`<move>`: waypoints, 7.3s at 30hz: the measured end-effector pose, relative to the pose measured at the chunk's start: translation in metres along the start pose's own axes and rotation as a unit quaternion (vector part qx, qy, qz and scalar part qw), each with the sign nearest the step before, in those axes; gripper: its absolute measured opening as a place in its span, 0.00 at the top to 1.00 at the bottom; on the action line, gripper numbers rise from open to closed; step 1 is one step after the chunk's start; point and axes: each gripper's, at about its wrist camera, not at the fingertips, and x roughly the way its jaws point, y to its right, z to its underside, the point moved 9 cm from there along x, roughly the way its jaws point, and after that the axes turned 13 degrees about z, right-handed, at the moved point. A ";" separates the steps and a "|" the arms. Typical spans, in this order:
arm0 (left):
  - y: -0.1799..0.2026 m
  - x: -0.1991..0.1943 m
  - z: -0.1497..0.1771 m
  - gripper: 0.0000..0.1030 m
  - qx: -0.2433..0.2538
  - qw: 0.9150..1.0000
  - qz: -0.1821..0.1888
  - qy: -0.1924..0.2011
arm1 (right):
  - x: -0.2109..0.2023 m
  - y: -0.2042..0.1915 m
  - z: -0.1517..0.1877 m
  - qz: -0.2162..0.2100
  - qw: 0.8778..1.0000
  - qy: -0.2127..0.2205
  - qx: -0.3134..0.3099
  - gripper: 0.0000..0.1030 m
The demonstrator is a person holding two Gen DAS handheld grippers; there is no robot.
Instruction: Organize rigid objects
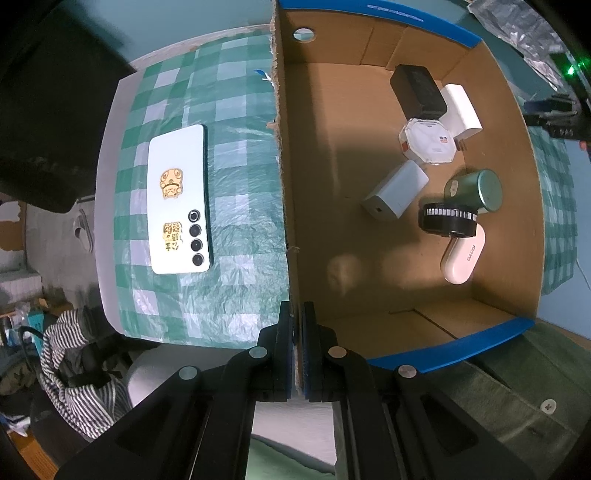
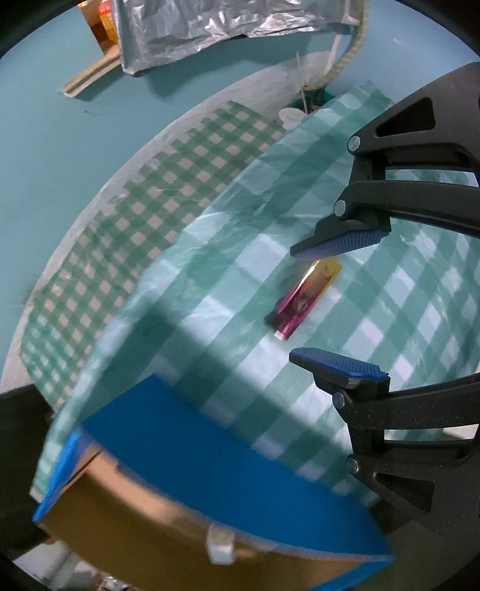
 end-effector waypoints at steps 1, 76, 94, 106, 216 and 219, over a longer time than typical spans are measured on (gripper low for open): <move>0.000 0.000 0.000 0.96 -0.001 1.000 0.000 0.000 | 0.006 0.001 0.003 0.000 1.000 -0.003 -0.003 0.53; 0.002 0.000 -0.001 0.96 0.013 1.000 0.004 0.003 | -0.133 -0.092 -0.034 -0.086 0.996 0.022 0.030 0.79; 0.001 -0.003 -0.003 0.96 0.016 1.000 0.002 0.005 | -0.113 -0.158 -0.067 -0.091 0.996 0.003 -0.009 0.79; 0.000 -0.005 -0.006 0.96 0.016 1.000 0.002 0.007 | -0.107 -0.163 -0.069 -0.098 0.995 0.002 0.012 0.79; 0.100 -0.186 -0.056 0.10 0.061 0.958 -0.032 0.277 | -0.278 -0.008 0.033 0.101 0.917 0.233 0.309 0.46; 0.099 -0.186 -0.056 0.10 0.061 0.958 -0.031 0.277 | -0.279 -0.008 0.033 0.101 0.916 0.233 0.309 0.46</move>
